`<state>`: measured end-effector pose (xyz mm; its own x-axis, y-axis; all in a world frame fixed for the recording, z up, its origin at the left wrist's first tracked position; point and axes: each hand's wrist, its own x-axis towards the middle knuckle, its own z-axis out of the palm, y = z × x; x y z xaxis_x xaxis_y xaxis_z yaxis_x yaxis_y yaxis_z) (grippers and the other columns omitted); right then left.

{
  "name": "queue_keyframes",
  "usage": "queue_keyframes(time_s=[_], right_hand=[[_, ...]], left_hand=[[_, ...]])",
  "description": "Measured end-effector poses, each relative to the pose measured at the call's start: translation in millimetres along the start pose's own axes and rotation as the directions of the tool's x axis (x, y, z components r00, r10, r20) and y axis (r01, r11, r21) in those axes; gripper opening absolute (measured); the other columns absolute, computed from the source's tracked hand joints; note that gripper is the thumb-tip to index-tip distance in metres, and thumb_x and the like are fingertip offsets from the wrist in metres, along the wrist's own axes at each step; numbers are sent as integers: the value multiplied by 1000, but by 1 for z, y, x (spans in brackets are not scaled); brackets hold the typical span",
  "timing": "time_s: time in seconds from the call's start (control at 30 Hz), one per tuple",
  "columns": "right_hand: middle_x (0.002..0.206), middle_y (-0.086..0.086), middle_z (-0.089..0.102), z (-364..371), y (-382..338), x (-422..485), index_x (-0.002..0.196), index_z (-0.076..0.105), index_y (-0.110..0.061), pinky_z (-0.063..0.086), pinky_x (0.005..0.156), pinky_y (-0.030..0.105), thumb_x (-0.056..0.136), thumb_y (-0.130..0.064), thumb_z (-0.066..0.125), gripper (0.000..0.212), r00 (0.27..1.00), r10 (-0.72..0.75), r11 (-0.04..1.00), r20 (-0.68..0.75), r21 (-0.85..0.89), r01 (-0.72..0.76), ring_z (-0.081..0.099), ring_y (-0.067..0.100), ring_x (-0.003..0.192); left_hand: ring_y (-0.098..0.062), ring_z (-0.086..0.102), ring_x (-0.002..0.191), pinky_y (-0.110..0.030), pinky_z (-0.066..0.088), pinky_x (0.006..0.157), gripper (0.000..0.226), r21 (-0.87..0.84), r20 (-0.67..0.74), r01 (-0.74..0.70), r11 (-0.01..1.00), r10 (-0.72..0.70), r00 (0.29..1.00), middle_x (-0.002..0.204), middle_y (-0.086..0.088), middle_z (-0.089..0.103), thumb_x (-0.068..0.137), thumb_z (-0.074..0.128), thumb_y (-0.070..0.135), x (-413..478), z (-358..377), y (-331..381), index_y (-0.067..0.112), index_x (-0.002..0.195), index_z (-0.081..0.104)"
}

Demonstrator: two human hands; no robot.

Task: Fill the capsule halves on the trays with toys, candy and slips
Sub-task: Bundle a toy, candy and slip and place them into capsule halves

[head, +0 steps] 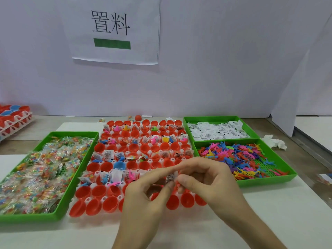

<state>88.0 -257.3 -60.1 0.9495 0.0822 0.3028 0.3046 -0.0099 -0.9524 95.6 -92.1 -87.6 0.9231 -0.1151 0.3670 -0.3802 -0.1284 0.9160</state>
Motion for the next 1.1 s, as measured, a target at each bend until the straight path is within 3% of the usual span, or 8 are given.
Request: queue_keyframes(time_s=[0.1,0.27,0.4,0.53,0.73,0.9,1.0,1.1], right_hand=[[76,12,74,4,5,-2,84,75,-16,57,67,26,82,0,77,17,998,8,1000,-68,-18,-9,72,23,66],[81,1,73,4,8,-2,79,75,-27,56,69,24,75,-19,78,10,991,-17,990,-136,-139,-2,71,15,77],[85,-3,68,3,7,-1,75,73,-29,58,69,31,73,-20,79,11,986,-51,983,-161,-182,21,69,17,79],[86,-3,71,3,8,-2,78,72,-31,59,73,39,74,-24,78,10,988,-38,975,-151,-220,4,71,18,82],[92,-8,67,8,13,-4,96,71,-36,56,66,25,75,-21,80,27,991,-53,966,-126,-257,19,69,15,78],[97,-10,62,6,15,-4,90,77,-25,54,68,23,79,-10,82,18,967,-251,847,-42,-493,198,66,16,83],[94,-11,67,9,15,-6,83,76,-18,54,71,23,80,-10,79,9,937,-347,825,-25,-484,293,68,14,89],[87,-9,73,8,15,-6,83,74,-15,55,74,23,82,-11,77,6,952,-293,897,-84,-368,244,71,13,85]], left_hand=[[-6,71,92,-15,55,72,57,17,0,-12,1000,12,1000,99,19,75,83,72,-9,-1,0,-2,44,103,74],[-3,70,96,-16,56,74,75,37,32,-55,998,54,998,104,22,74,80,73,-14,-2,1,-1,57,106,71],[-4,69,101,-17,56,76,75,30,86,-85,996,82,993,111,23,73,80,77,-7,-2,0,1,58,117,64],[2,68,103,-16,56,81,75,69,46,-101,992,98,994,110,28,72,84,75,1,-3,0,1,60,125,56],[3,68,102,-11,49,91,99,156,65,-95,983,86,994,103,27,73,87,70,-6,-3,-6,-1,60,146,27],[10,65,100,0,40,89,104,207,100,-116,971,97,990,100,36,70,85,72,-7,-3,-6,4,50,153,19],[11,65,100,0,40,90,101,185,73,-109,977,97,993,101,34,71,84,74,-3,-2,-8,7,46,154,21],[5,69,97,-6,46,88,94,123,35,-87,989,84,996,95,26,74,84,75,0,0,-11,7,46,151,30]])
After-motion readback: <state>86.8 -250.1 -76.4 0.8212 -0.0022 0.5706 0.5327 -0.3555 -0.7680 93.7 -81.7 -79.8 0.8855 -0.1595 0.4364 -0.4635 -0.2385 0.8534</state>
